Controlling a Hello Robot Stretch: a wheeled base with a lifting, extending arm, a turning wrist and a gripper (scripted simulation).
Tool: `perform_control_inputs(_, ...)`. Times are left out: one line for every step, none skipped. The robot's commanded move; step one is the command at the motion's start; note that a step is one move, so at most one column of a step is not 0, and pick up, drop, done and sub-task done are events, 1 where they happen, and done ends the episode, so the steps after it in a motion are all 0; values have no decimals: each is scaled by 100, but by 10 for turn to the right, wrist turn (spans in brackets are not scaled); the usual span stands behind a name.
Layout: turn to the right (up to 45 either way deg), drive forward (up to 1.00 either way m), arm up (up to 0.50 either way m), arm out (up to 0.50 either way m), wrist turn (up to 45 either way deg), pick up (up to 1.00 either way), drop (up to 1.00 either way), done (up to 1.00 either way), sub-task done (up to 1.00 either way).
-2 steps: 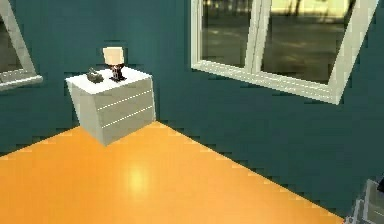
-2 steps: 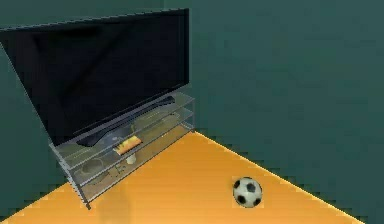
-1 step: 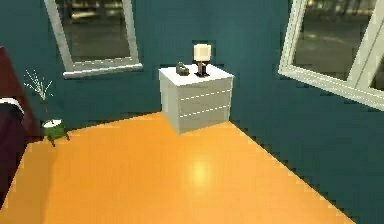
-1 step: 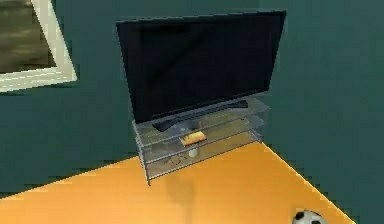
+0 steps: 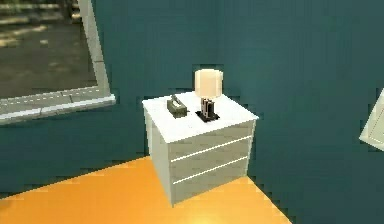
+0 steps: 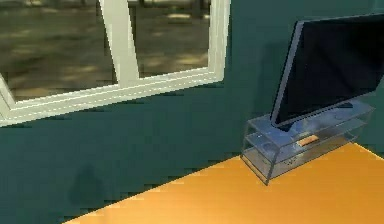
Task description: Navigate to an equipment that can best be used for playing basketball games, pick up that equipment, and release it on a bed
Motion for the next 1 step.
perform_control_inputs(-30,0,0,0,0,0,0,0,0)
